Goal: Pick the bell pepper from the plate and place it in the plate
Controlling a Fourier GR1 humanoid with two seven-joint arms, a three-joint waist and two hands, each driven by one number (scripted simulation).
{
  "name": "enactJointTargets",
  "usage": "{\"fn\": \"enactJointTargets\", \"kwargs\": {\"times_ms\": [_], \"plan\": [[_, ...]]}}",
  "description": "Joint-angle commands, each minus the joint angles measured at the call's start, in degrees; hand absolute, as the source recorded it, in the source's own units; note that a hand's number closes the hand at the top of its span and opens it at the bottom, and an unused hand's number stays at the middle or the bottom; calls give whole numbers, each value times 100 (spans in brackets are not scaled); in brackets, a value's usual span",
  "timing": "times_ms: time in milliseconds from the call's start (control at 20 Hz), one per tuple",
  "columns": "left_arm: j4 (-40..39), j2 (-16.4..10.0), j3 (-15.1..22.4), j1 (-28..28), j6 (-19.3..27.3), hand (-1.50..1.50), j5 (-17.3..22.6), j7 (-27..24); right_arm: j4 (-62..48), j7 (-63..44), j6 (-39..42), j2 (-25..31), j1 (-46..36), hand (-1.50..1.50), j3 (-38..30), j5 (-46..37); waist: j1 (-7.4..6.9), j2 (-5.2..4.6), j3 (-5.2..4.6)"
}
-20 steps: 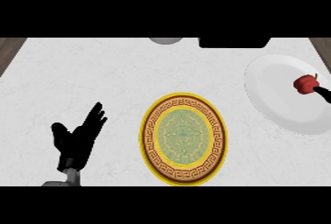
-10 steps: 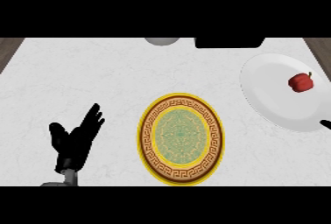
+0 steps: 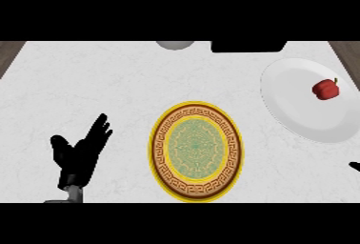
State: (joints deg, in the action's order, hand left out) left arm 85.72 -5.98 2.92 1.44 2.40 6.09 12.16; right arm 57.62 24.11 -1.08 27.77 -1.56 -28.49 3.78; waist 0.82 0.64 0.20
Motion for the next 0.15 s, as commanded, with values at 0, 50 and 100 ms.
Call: {"fn": "enactJointTargets", "kwargs": {"times_ms": [0,50,100], "plan": [[-511,147,33,-64,-17,0,-10,37,902,-231,111,-132,853,-150,-51,125,12,-52,-28],[-486,58,-38,-146,-56,0,-7,112,1196,-435,-248,-437,721,-150,165,-47,-28,-56,-26],[-206,-13,-101,-26,-35,0,18,225,1300,-236,-71,-437,1064,-150,47,40,-34,-54,-24]]}}
